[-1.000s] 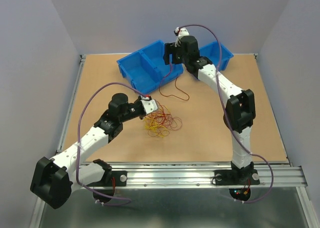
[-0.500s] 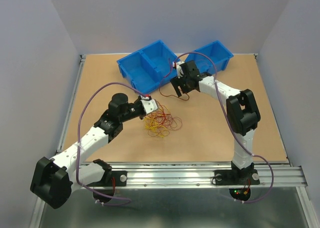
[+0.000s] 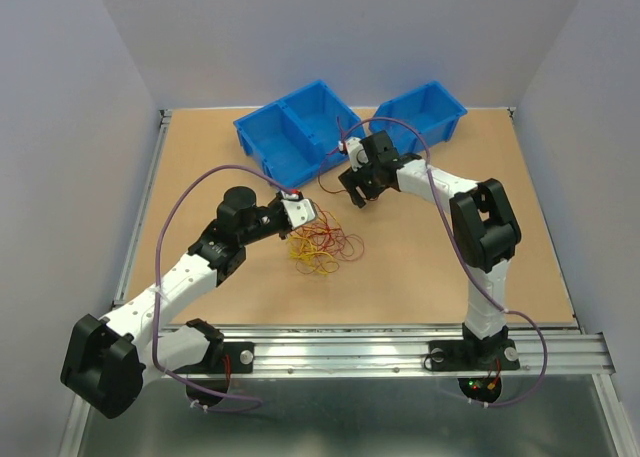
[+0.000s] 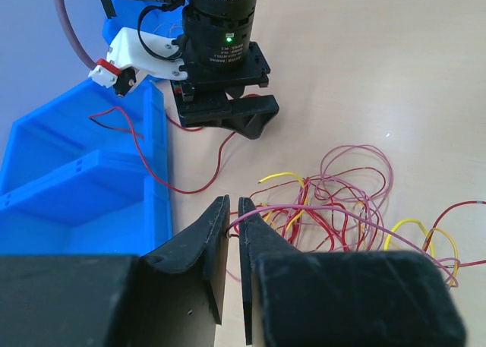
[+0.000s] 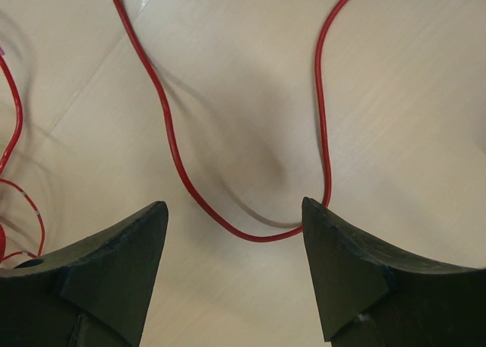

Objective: Untangle the cables

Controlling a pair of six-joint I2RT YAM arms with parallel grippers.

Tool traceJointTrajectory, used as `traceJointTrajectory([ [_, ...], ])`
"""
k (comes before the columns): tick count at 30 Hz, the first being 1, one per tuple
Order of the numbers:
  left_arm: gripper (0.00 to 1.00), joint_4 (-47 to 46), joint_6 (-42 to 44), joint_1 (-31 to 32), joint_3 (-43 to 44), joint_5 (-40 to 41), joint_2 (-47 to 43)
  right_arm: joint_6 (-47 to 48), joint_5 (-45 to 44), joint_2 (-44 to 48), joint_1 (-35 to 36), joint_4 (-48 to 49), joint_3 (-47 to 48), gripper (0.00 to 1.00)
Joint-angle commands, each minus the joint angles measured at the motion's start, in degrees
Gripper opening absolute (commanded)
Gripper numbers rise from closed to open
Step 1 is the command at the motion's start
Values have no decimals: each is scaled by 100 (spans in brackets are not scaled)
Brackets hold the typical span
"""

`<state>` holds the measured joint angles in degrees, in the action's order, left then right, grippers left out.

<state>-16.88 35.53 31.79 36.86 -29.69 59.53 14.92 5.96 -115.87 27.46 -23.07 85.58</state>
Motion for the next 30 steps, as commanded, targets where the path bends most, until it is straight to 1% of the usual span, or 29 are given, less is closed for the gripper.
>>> traceJointTrajectory([
  [1,22,-184,-20,11,155,-10,-117,222,310,189,66,215,-42,76],
  [3,22,-184,-11,20,155,-10,-108,205,144,66,66,215,54,75],
  [4,22,-184,-2,20,146,-10,-108,222,117,13,75,215,125,55],
  [5,22,-184,-11,20,146,-10,-99,222,134,12,75,215,126,55],
  [6,22,-184,-2,11,155,-10,-108,222,177,12,75,224,169,37],
  [7,22,-184,-2,20,155,-2,-108,231,247,21,84,233,187,30],
  [9,22,-184,7,11,155,-1,-91,257,502,30,75,224,213,24],
  [11,22,-192,-2,20,155,-1,-90,283,652,-5,75,233,257,22],
  [12,22,-192,7,20,155,-1,-82,275,670,-49,75,224,301,14],
  [15,22,-184,7,11,155,-1,-90,249,722,-67,75,233,345,0],
  [17,22,-184,-11,20,155,-1,-99,187,836,-6,75,276,389,1],
  [24,22,-184,-2,11,146,-1,-126,-506,1294,451,66,786,389,1],
  [27,22,-184,-11,11,146,-1,-134,-848,1312,496,49,1058,564,0],
  [29,22,-184,-11,11,146,-1,-134,-1077,1145,478,40,1138,714,1],
  [30,22,-184,-2,11,137,-1,-143,-1383,1084,487,14,1208,767,1],
])
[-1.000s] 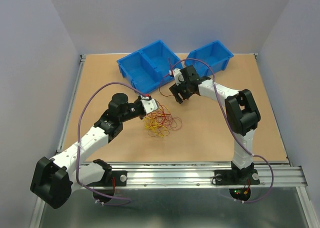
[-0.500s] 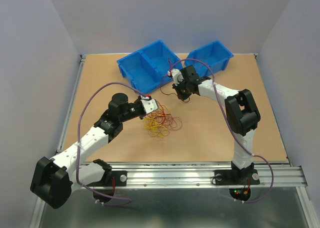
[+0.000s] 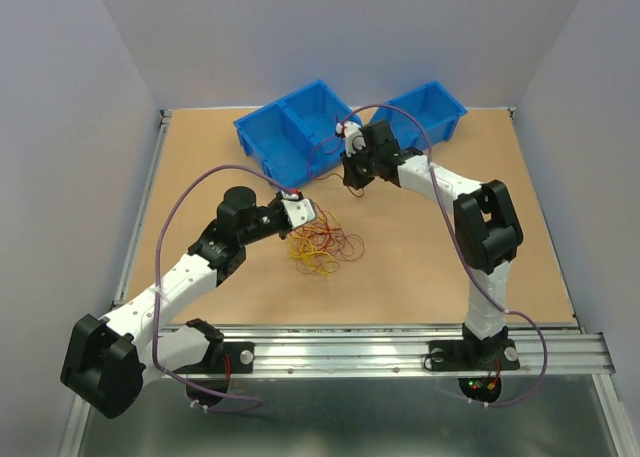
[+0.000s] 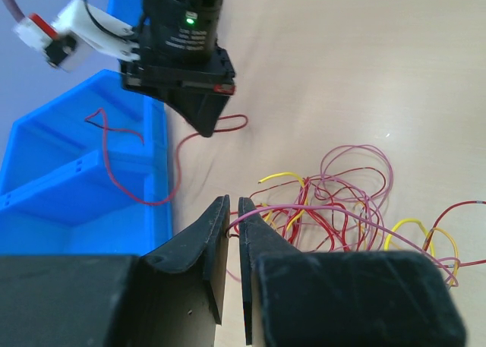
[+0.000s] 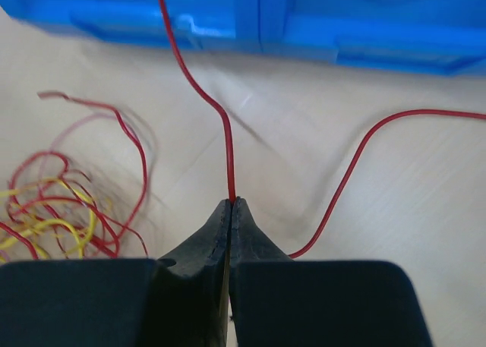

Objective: Untangle the cables

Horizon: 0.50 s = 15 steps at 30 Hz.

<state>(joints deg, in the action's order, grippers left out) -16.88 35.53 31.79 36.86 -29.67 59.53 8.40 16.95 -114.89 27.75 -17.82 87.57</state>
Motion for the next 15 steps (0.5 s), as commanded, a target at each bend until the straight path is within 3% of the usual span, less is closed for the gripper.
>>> traceJointTrajectory([
  [1,22,-184,-11,20,137,-4,-152,-822,-68,389,-85,875,647,0],
  [6,22,-192,-2,11,137,5,-143,-1911,-253,353,-261,1596,805,0],
  [15,22,-254,-46,20,128,119,-99,-2492,-298,-120,-252,2248,1770,1],
])
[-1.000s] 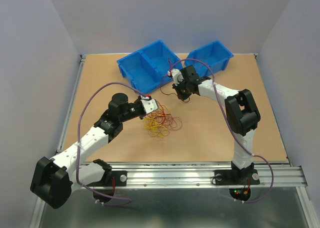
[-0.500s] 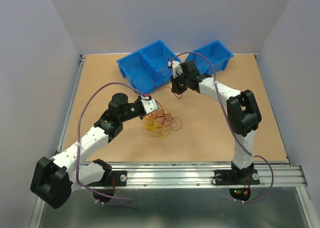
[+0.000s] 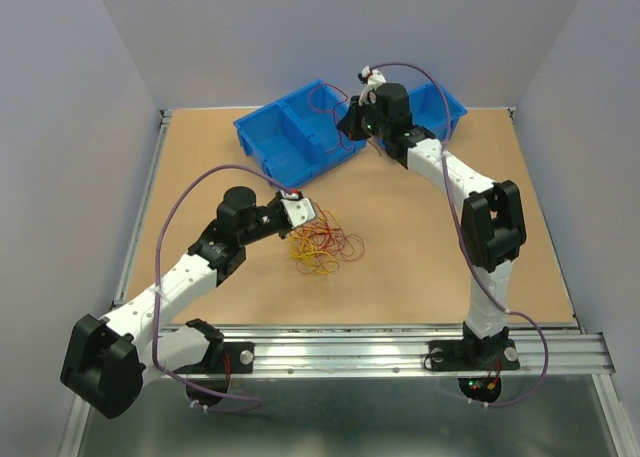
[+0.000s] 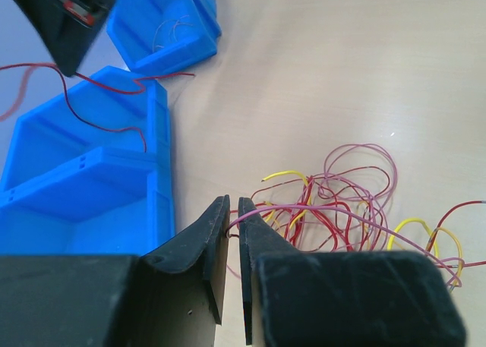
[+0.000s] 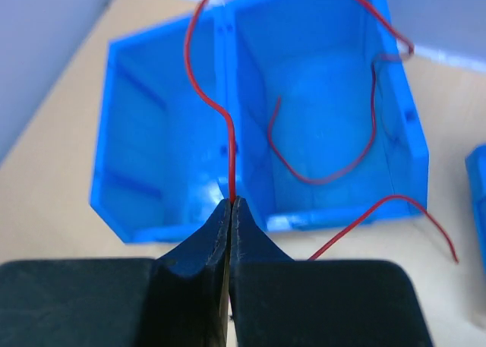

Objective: Untangle the cables

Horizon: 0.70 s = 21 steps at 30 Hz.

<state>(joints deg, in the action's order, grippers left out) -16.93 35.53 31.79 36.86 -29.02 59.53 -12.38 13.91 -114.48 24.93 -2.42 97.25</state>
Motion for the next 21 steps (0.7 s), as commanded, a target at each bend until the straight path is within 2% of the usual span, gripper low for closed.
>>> traceJointTrajectory([
  [1,22,-258,-46,20,128,71,-99,-440,32,-198,21,707,891,0],
  [11,22,-276,-46,11,128,107,-82,-923,190,-303,-14,1454,1120,1],
  [18,22,-285,-29,11,119,124,-82,-1723,1015,-725,-76,1718,1603,0],
  [21,22,-285,-37,11,119,115,-108,-1881,1131,-673,-58,2076,1430,1],
])
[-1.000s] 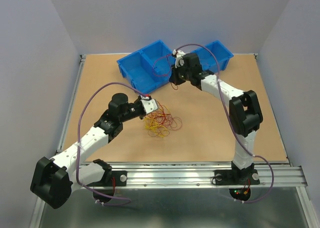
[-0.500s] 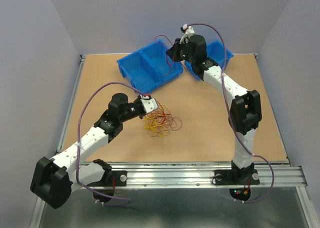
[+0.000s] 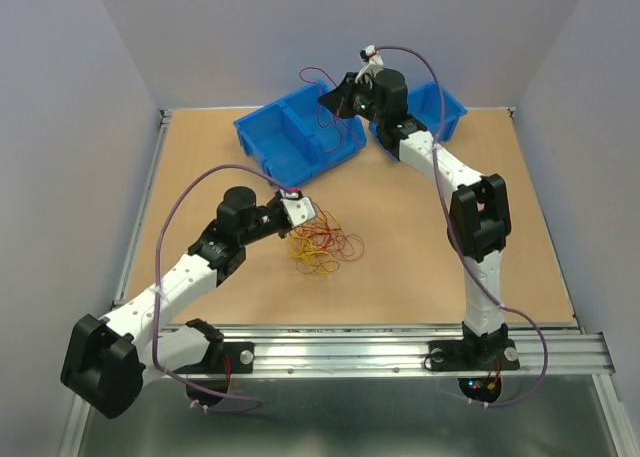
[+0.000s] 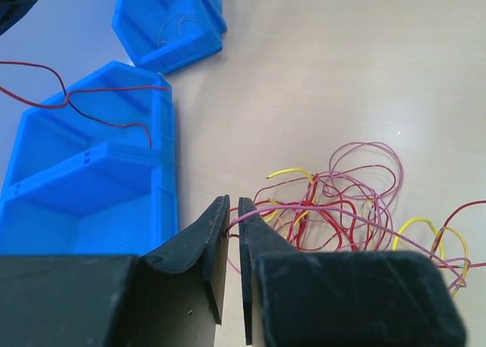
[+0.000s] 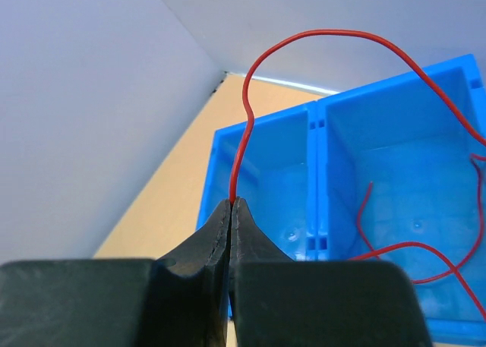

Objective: Untangle the cables

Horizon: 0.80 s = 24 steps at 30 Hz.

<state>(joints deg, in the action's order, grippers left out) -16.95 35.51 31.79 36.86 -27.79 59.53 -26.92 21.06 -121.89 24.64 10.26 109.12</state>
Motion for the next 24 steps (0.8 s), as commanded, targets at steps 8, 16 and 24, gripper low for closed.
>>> traceJointTrajectory([
  [8,22,-291,-18,11,102,-25,-108,-358,627,-370,-56,1267,592,1],
  [16,21,-283,0,11,128,28,-11,-578,593,-986,-152,1601,1050,1],
  [24,22,-335,-35,20,102,81,-73,-1289,847,-1338,-662,2041,787,0],
])
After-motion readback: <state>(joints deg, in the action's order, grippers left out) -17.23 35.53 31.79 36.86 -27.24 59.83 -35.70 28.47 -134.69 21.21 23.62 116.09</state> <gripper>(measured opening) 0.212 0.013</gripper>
